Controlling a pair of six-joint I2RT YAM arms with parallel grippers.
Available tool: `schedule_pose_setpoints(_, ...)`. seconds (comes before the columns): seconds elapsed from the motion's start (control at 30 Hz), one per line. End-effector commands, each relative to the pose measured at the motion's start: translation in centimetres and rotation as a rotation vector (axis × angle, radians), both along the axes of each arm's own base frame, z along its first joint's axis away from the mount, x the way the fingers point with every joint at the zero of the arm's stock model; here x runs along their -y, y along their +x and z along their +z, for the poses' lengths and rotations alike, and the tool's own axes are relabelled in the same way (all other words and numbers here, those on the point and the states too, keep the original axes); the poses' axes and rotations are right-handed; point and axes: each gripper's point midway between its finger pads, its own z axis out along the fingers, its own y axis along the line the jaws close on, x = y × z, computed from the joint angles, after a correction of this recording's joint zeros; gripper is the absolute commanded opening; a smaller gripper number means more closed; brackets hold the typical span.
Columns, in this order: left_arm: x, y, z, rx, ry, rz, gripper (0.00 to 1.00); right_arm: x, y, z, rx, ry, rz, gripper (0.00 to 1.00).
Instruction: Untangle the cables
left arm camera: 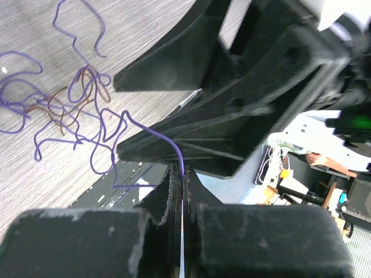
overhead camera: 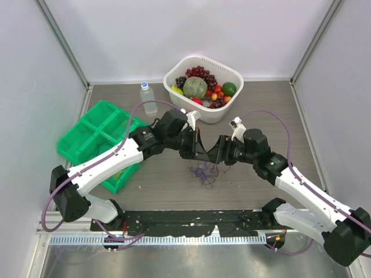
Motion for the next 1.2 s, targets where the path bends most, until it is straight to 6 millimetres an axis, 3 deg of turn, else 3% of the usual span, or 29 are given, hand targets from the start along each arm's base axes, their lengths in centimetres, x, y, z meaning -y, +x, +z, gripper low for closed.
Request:
schedule_pose_setpoints(0.0,0.4,0.0,5.0,0.058,-0.109,-0.012,0.00,-0.1,0.1,0.7,0.018,0.026,-0.030,0.71)
schedule_pose_setpoints(0.23,0.7,-0.5,8.6,0.071,-0.212,-0.013,0.00,-0.7,0.2,0.1,0.003,0.037,-0.026,0.71)
schedule_pose_setpoints(0.43,1.4,-0.2,12.2,0.108,-0.278,-0.024,0.00,-1.5,0.8,-1.7,-0.048,0.014,-0.028,0.67)
schedule_pose_setpoints(0.57,1.6,0.6,15.0,0.154,-0.308,-0.025,0.00,-1.7,1.5,-4.7,-0.124,-0.025,-0.060,0.59)
schedule_pose_setpoints(0.63,1.6,1.2,16.9,0.184,-0.328,-0.029,0.00,-1.5,1.9,-7.4,-0.196,-0.076,-0.098,0.54)
schedule_pose_setpoints(0.73,1.2,2.3,21.2,0.235,-0.378,-0.030,0.00,-0.7,2.5,-10.5,-0.263,-0.159,-0.154,0.48)
schedule_pose_setpoints(0.77,0.7,2.4,24.0,0.280,-0.418,-0.030,0.00,-0.5,2.4,-12.0,-0.300,-0.196,-0.158,0.47)
schedule_pose_setpoints(0.9,-1.0,3.3,31.5,0.409,-0.547,-0.004,0.00,0.6,2.9,-14.4,-0.352,-0.300,-0.189,0.45)
schedule_pose_setpoints(1.0,-2.7,3.4,36.8,0.516,-0.677,0.038,0.00,1.5,3.6,-14.9,-0.356,-0.356,-0.212,0.44)
schedule_pose_setpoints(1.07,-4.1,3.5,39.2,0.558,-0.752,0.081,0.00,2.5,4.2,-14.7,-0.335,-0.402,-0.237,0.45)
schedule_pose_setpoints(1.17,-5.8,4.3,40.9,0.566,-0.818,0.143,0.00,4.5,5.1,-13.8,-0.295,-0.470,-0.295,0.46)
